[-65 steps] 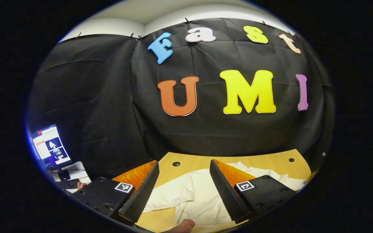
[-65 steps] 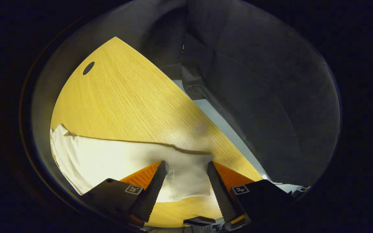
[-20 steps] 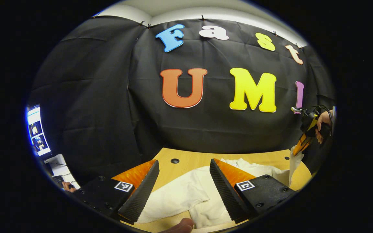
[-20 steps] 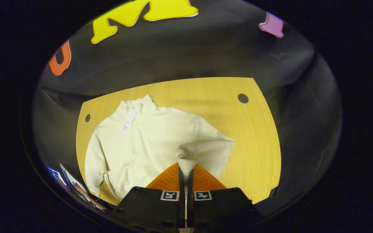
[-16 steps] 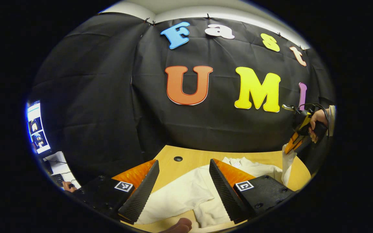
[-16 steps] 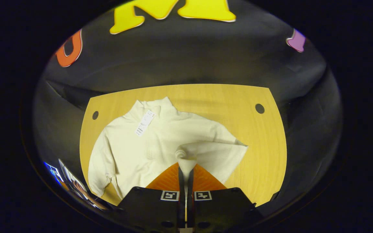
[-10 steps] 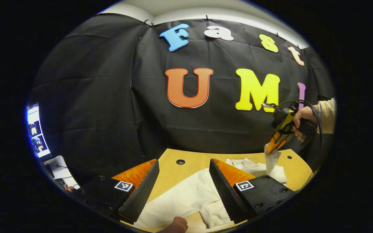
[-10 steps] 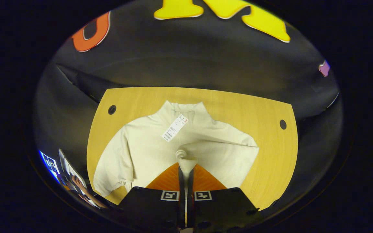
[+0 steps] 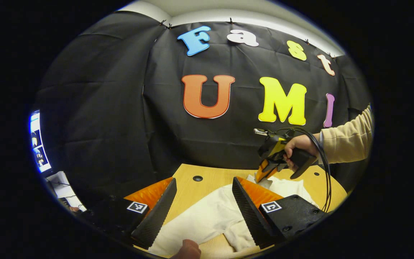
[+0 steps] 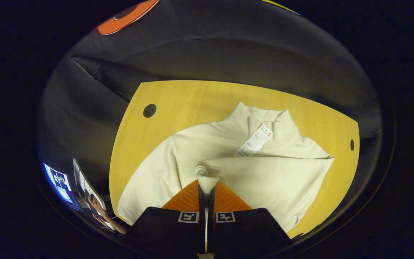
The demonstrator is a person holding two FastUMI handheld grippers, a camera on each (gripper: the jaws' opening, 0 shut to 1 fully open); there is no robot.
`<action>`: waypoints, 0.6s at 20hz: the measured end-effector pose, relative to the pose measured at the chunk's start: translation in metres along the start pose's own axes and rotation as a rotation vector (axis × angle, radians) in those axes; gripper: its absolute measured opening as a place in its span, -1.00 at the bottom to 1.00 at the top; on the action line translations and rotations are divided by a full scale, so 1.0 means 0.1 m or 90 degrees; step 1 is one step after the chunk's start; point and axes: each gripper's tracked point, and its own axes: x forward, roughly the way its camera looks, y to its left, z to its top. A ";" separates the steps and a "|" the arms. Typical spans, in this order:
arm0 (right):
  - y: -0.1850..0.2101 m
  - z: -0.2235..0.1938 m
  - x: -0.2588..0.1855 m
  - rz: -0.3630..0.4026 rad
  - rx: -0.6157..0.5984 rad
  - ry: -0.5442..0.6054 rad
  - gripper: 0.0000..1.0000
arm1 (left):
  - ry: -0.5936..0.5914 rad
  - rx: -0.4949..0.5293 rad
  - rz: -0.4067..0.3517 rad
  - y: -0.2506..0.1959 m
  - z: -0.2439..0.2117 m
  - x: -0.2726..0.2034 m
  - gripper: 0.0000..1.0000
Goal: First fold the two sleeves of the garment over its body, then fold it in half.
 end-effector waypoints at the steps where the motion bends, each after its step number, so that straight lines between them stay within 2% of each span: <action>1: 0.07 -0.01 0.12 0.000 -0.007 0.000 -0.94 | 0.012 0.008 -0.009 -0.02 -0.08 -0.02 0.96; 4: 0.13 -0.10 0.41 -0.026 -0.039 0.006 -0.94 | 0.032 0.050 -0.011 0.00 -0.21 -0.08 0.98; 8: 0.21 -0.23 0.64 -0.036 -0.041 0.018 -0.89 | 0.045 0.110 -0.002 0.01 -0.39 -0.15 0.97; 9: 0.24 -0.22 0.63 -0.032 -0.039 0.014 -0.89 | 0.048 0.115 -0.002 -0.01 -0.43 -0.16 0.97; 10: 0.25 -0.23 0.64 -0.034 -0.038 0.010 -0.78 | 0.051 0.114 -0.005 -0.04 -0.51 -0.17 0.97; 12: 0.31 -0.21 0.57 -0.017 -0.010 -0.006 -0.77 | 0.070 0.105 0.003 -0.03 -0.67 -0.21 0.99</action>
